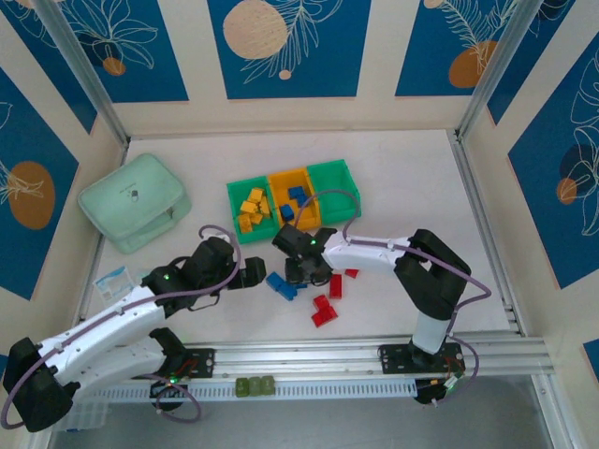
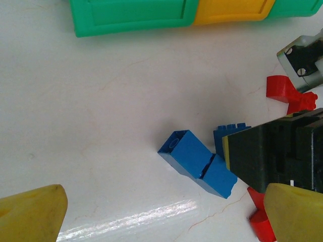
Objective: Sort the legos into containers by color
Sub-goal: Pick up the lego from the bottom-center of the table, then place the lego in the container.
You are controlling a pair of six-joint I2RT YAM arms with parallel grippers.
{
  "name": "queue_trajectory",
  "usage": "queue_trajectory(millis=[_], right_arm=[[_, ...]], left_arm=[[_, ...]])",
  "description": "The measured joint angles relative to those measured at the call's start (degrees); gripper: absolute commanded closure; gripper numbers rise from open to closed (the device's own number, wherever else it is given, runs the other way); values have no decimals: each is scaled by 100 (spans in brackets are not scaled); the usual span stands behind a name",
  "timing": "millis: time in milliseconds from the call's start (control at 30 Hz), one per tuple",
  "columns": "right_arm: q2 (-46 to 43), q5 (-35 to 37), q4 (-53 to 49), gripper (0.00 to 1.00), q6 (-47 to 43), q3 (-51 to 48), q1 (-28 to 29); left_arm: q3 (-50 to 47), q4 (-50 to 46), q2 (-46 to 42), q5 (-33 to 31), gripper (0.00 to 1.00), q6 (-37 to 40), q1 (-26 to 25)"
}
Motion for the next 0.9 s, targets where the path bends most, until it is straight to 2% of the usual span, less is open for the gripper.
queue_trajectory(millis=[300, 600, 900], right_arm=[[-22, 39, -13, 68, -92, -17, 0], [-350, 411, -398, 68, -479, 129, -72], [-332, 671, -481, 68, -1325, 1257, -765]], left_arm=[[0, 20, 66, 2, 1, 0, 0], [59, 31, 79, -2, 1, 66, 0], [686, 4, 313, -216, 1, 503, 31]])
